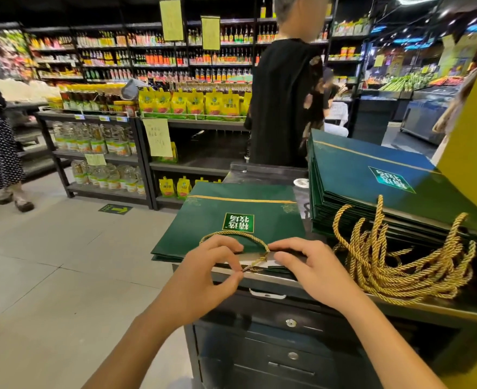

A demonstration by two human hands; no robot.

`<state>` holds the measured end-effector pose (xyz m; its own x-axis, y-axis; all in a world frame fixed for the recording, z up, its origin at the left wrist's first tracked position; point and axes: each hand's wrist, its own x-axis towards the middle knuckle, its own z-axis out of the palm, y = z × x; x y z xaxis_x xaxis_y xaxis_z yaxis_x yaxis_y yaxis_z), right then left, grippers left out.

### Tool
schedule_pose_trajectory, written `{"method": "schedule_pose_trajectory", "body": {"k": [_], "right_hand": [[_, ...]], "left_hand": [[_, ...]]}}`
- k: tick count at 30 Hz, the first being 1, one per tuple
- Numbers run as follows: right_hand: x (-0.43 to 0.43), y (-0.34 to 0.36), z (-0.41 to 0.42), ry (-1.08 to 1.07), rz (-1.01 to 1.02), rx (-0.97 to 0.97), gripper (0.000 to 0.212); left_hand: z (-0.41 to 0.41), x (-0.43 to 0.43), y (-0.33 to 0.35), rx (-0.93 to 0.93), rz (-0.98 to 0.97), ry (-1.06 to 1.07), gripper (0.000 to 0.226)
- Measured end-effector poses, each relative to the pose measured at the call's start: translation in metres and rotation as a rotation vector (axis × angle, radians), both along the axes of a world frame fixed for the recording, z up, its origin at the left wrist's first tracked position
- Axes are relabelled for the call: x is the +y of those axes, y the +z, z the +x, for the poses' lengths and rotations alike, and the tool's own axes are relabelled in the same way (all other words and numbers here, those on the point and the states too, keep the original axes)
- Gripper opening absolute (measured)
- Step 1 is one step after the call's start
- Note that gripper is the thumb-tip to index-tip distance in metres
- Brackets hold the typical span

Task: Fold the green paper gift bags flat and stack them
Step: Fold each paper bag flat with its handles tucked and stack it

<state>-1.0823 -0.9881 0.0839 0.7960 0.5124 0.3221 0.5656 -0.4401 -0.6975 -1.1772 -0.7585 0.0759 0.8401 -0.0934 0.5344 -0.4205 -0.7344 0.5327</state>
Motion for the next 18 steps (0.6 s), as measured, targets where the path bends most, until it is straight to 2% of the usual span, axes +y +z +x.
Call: {"method": "schedule_pose_trajectory", "body": {"k": [1,4,6,8,10,13,15,18], "right_hand": [[0.0,0.0,0.0,-0.001,0.004,0.01,0.022],[-0.002,0.002,-0.003,-0.005,0.012,0.036,0.023],[-0.002,0.003,-0.005,-0.005,0.006,0.022,0.024],[-0.001,0.004,-0.007,-0.006,-0.008,-0.005,0.022],[0.004,0.006,-0.008,-0.018,-0.047,-0.044,0.022],[0.016,0.011,-0.01,-0.039,-0.175,-0.136,0.043],[0.027,0.016,-0.013,-0.018,-0.283,-0.177,0.059],[0.046,0.021,-0.017,0.034,-0.407,-0.212,0.071]], "left_hand": [[0.0,0.0,0.0,0.007,0.015,0.005,0.008],[-0.002,0.003,0.005,-0.014,0.029,0.047,0.036],[-0.002,0.014,0.007,-0.112,0.007,0.2,0.033],[-0.001,0.031,0.005,-0.153,-0.032,0.447,0.031],[-0.001,0.045,0.004,0.007,-0.198,0.639,0.047],[-0.003,0.057,-0.001,0.265,-0.578,0.615,0.061],[-0.003,0.059,-0.004,0.285,-0.792,0.546,0.052],[-0.005,0.057,0.001,0.221,-0.866,0.555,0.047]]}}
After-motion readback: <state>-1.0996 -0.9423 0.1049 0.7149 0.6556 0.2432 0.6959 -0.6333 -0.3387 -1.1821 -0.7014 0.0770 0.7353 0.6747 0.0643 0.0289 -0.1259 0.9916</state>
